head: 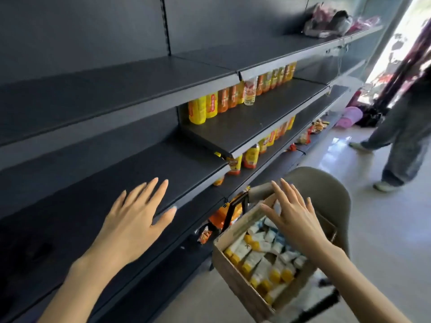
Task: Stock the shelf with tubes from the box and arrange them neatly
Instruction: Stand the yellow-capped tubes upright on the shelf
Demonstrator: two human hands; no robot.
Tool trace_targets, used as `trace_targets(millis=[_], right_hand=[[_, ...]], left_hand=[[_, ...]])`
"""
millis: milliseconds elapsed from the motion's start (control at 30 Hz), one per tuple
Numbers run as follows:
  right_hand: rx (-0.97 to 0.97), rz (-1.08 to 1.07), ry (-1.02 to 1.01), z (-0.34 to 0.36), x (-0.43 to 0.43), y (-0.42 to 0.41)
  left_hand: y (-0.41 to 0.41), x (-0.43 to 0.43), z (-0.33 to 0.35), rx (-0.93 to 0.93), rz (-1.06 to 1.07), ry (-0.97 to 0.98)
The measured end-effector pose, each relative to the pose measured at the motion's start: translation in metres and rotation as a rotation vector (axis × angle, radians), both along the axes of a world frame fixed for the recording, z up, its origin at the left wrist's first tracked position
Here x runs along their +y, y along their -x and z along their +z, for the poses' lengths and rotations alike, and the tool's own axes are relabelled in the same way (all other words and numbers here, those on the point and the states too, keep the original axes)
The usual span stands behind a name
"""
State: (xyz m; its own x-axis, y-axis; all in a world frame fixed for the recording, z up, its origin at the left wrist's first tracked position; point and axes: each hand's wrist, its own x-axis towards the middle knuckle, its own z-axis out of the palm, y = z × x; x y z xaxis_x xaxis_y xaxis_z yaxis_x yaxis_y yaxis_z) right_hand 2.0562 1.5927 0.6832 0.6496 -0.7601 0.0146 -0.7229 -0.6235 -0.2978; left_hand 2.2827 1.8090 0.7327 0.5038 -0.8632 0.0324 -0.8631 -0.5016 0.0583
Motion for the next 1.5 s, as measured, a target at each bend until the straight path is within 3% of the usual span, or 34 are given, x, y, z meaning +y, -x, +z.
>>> trace_targets(millis=[300, 600, 867, 1167, 1500], right_hand=[[0.032, -0.35, -0.222, -0.098, -0.022, 0.055], [0.005, -0.652, -0.304, -0.162, -0.022, 0.052], [-0.232, -0.774, -0.526, -0.242, -0.021, 0.01], [0.05, -0.814, -0.777, -0.343, -0.058, 0.002], [0.221, -0.918, -0.758, -0.396, -0.087, -0.008]], left_hand=[[-0.002, -0.112, -0.073, 0.15, -0.21, -0.18], [-0.02, -0.192, -0.143, 0.222, -0.446, -0.315], [-0.017, -0.235, -0.208, 0.191, -0.608, -0.443], [0.0, -0.277, -0.255, 0.233, -0.714, -0.398], [0.013, -0.277, -0.298, 0.191, -0.79, -0.524]])
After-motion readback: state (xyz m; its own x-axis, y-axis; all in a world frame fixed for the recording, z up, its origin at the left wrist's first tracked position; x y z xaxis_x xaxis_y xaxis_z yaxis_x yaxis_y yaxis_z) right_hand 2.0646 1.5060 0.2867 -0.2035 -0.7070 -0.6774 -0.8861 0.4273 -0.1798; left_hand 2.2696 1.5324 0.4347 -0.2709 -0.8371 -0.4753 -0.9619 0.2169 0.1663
